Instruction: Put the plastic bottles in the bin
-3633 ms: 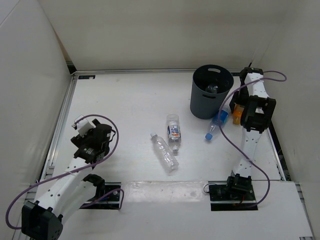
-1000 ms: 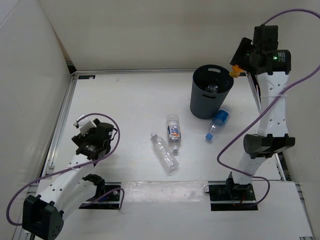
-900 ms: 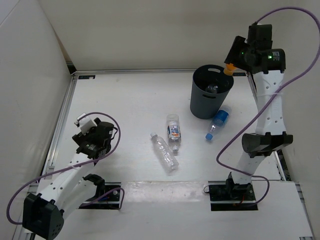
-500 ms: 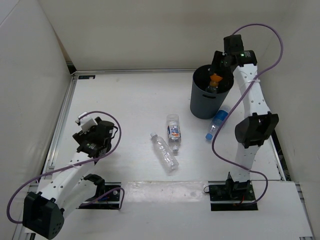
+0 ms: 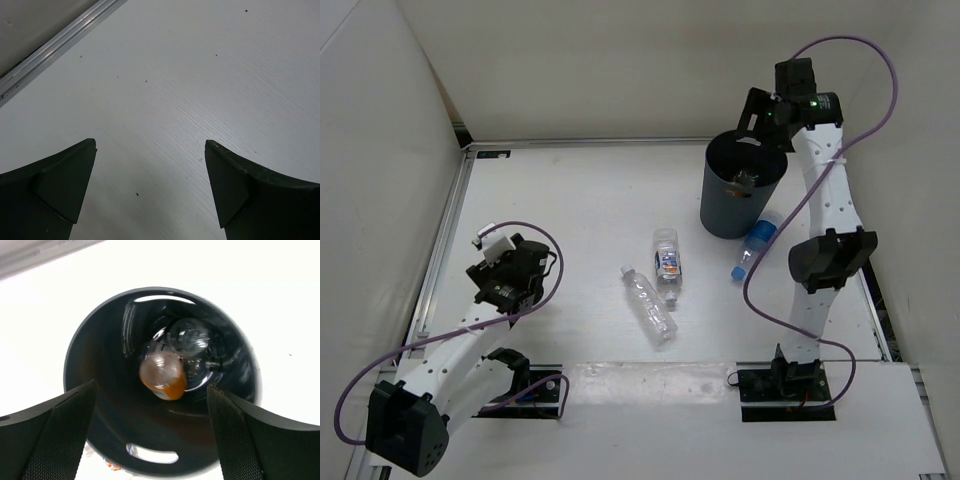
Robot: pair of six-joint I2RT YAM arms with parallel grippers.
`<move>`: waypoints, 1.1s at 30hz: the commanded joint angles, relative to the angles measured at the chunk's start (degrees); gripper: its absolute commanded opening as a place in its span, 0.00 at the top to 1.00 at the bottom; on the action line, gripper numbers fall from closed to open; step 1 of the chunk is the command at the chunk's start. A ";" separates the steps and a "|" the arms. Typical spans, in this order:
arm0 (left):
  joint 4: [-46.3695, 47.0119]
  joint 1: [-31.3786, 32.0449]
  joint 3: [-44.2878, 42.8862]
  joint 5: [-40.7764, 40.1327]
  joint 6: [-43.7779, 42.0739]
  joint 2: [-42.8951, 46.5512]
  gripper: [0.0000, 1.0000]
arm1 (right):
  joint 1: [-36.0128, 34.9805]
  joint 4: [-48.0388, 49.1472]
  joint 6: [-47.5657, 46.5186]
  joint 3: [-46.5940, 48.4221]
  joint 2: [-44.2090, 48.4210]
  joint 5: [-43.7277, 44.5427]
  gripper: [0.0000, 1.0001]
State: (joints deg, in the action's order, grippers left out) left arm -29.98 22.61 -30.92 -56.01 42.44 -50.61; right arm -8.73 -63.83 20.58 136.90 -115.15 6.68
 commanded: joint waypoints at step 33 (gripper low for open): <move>0.71 -0.11 -2.92 1.25 -1.48 -1.42 0.00 | 19.37 22.44 12.38 -58.60 16.20 -21.45 0.10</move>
State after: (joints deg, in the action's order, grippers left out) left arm -29.89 22.61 -31.90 -54.63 41.12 -52.16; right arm 12.53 -39.75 34.28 73.54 -98.06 -17.89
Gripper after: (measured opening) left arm 0.999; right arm 0.904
